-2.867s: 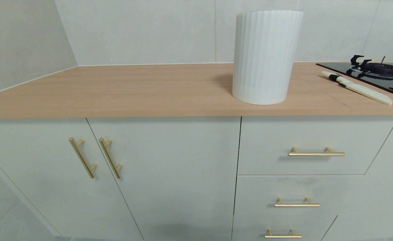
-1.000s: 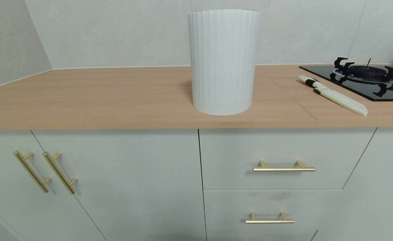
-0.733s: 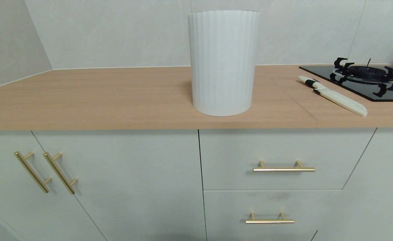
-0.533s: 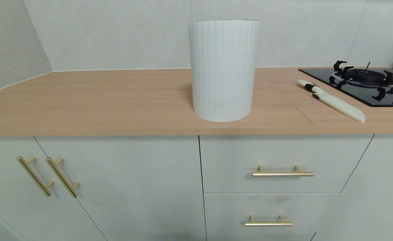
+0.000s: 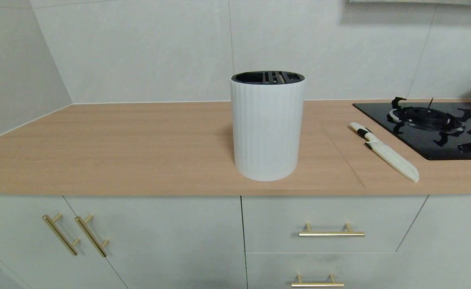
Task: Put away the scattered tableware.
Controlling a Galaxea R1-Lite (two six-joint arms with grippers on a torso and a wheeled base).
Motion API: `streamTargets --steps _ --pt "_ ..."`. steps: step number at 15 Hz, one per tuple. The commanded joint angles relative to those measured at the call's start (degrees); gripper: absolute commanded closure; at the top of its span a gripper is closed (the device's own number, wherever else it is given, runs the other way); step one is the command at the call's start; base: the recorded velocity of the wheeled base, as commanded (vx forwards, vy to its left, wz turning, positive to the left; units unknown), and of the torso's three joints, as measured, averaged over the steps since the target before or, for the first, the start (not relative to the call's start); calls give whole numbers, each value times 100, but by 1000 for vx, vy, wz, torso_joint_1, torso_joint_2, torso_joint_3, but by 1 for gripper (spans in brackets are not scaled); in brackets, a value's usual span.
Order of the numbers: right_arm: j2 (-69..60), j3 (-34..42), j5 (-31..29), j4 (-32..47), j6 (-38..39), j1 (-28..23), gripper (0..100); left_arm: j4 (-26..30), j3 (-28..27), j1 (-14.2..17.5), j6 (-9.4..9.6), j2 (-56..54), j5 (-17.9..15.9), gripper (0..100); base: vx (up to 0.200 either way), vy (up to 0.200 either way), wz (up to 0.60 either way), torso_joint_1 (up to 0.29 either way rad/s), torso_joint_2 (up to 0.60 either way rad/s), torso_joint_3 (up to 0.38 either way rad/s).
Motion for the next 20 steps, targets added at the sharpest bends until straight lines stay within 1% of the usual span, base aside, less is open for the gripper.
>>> streamTargets --steps 1,13,20 --pt "9 0 2 -1 -1 0 0 -4 0 0 -2 2 2 0 0 0 0 178 -476 -286" --pt "9 0 2 -1 -1 0 0 -4 0 0 -2 2 2 0 0 0 0 215 -496 -281" --pt "9 0 2 -1 -1 0 0 -13 0 0 -2 2 2 0 0 0 0 262 -557 -302"
